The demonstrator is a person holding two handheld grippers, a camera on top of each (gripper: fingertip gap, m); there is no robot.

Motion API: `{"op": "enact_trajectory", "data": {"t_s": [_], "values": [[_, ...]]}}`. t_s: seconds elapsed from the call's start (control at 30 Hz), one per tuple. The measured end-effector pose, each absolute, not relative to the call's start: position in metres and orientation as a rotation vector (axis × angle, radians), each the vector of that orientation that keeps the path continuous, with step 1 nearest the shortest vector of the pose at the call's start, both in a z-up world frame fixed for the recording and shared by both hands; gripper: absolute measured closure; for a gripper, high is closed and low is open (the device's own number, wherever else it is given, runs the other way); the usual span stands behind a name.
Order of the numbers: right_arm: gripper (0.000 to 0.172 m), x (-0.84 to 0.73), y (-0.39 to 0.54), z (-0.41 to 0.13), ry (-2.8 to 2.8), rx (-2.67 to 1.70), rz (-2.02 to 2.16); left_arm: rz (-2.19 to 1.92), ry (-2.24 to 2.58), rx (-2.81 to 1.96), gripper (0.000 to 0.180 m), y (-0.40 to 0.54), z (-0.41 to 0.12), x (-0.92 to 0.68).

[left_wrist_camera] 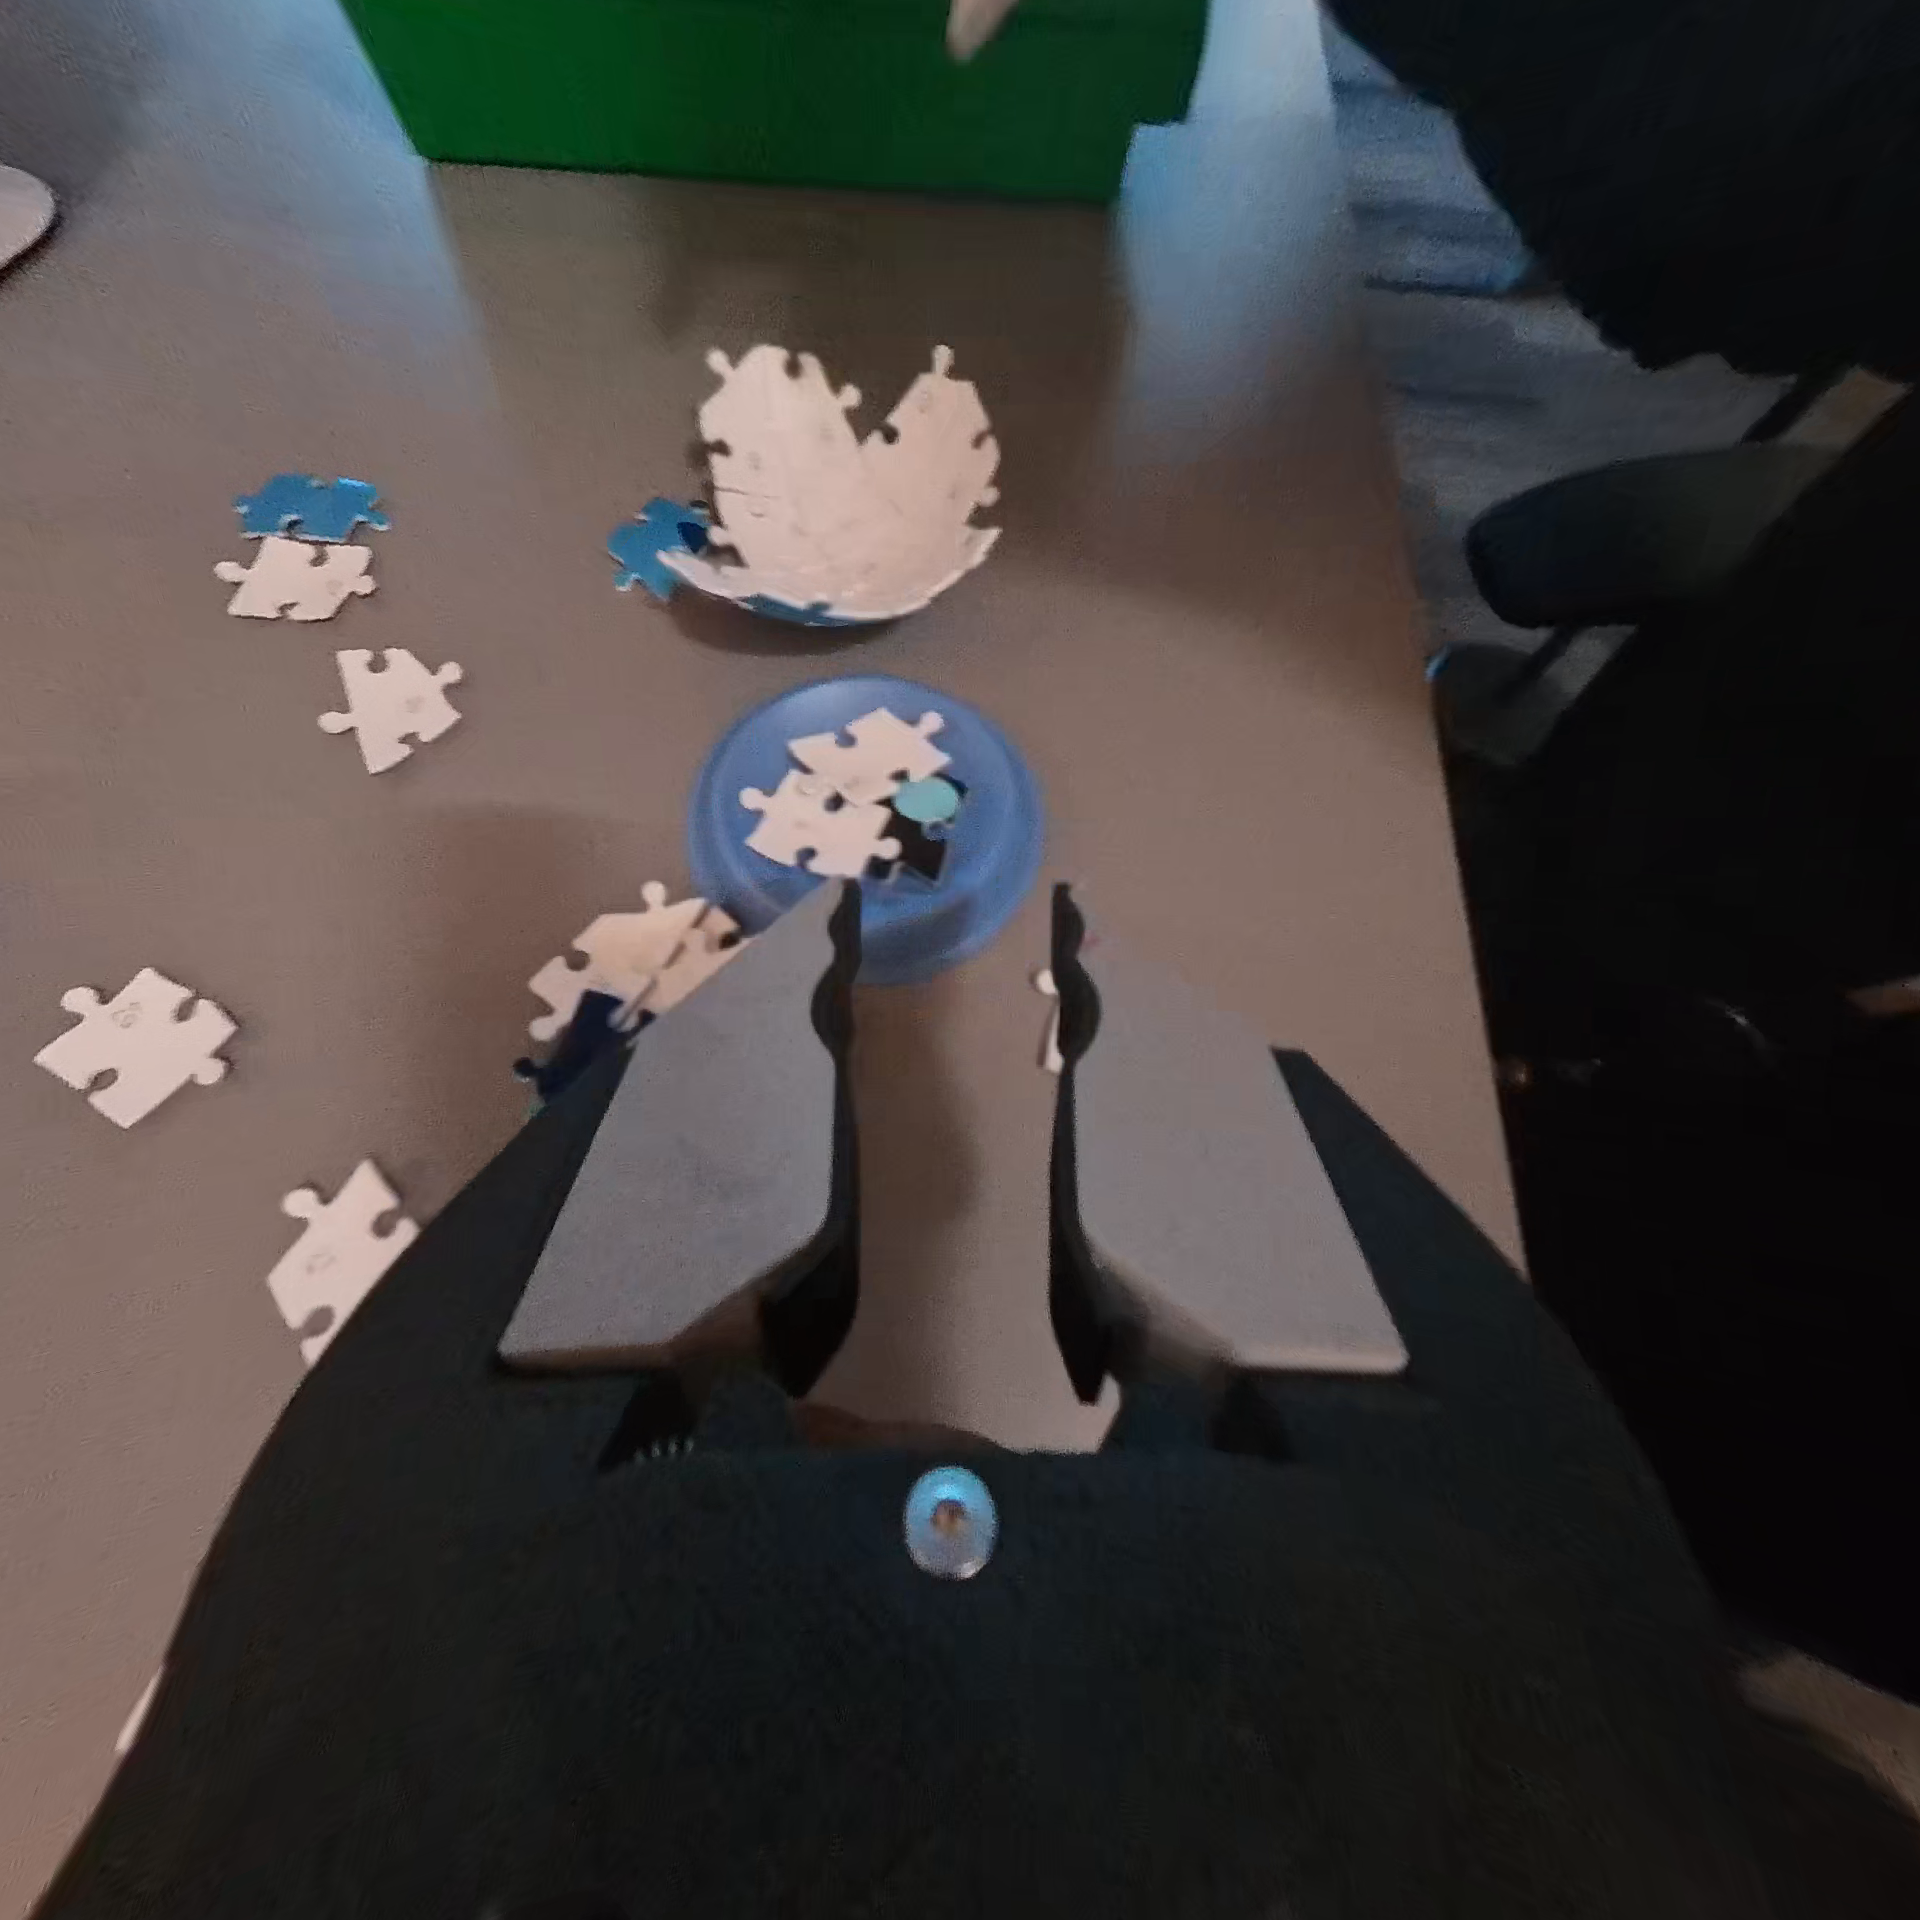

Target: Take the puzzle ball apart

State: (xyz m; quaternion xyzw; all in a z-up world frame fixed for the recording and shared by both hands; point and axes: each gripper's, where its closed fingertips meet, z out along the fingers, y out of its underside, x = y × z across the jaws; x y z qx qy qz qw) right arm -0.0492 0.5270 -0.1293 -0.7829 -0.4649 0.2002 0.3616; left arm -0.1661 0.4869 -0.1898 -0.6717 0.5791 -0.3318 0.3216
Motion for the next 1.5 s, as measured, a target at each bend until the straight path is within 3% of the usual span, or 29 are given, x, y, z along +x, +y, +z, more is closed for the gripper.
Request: {"op": "enact_trajectory", "data": {"t_s": [0.1, 0.23, 0.33, 0.6, 0.67, 0.7, 0.73, 0.87, 1.03, 1.1, 1.17, 1.23, 1.33, 1.4, 1.47, 1.5], "values": [[0.129, -0.108, 0.498, -0.166, -1.427, -1.987, 0.527, -0.812, 1.645, -1.766, 0.134, 0.460, -0.203, -0.170], [0.133, -0.146, 0.480, -0.193, -1.573, -1.952, 0.560, -0.682, 1.761, -1.825, 0.133, 0.443, -0.236, -0.174], [0.130, -0.154, 0.474, -0.202, -1.623, -1.954, 0.579, -0.696, 1.732, -1.802, 0.159, 0.442, -0.235, -0.169], [0.131, -0.162, 0.460, -0.214, -1.571, -1.998, 0.837, -0.431, 1.713, -1.433, 0.159, 0.459, -0.211, -0.161], [0.139, -0.167, 0.452, -0.208, -1.526, -2.008, 1.000, -0.398, 1.710, -1.261, 0.160, 0.452, -0.196, -0.156], [0.157, -0.168, 0.452, -0.205, -1.496, -2.027, 1.064, -0.322, 1.698, -1.216, 0.160, 0.458, -0.194, -0.157], [0.164, -0.167, 0.453, -0.203, -1.469, -2.038, 1.097, -0.280, 1.672, -1.192, 0.160, 0.462, -0.191, -0.156], [0.172, -0.159, 0.456, -0.190, -1.367, -2.023, 1.191, -0.245, 1.612, -1.070, 0.160, 0.463, -0.175, -0.153], [0.172, -0.116, 0.475, -0.163, -1.265, -2.005, 0.951, -0.293, 1.574, -1.099, 0.156, 0.470, -0.167, -0.152], [0.172, -0.069, 0.504, -0.136, -1.147, -1.998, 0.664, -0.247, 1.574, -1.203, 0.153, 0.486, -0.176, -0.153], [0.172, 0.007, 0.544, -0.101, -0.949, -1.993, 0.294, -0.195, 1.611, -1.382, 0.139, 0.506, -0.198, -0.155], [0.172, 0.096, 0.574, -0.080, -0.734, -2.048, -0.023, -0.214, 1.609, -1.487, 0.139, 0.518, -0.210, -0.149], [0.164, 0.174, 0.589, -0.093, -0.574, -2.222, -0.131, -0.318, 1.628, -1.597, 0.135, 0.519, -0.219, -0.135], [0.144, 0.191, 0.592, -0.103, -0.532, -2.265, -0.152, -0.375, 1.652, -1.633, 0.139, 0.516, -0.221, -0.129], [0.143, 0.177, 0.589, -0.103, -0.557, -2.233, -0.115, -0.402, 1.672, -1.665, 0.147, 0.514, -0.224, -0.129], [0.143, 0.157, 0.585, -0.099, -0.596, -2.191, -0.067, -0.411, 1.686, -1.687, 0.161, 0.513, -0.227, -0.129]]}}
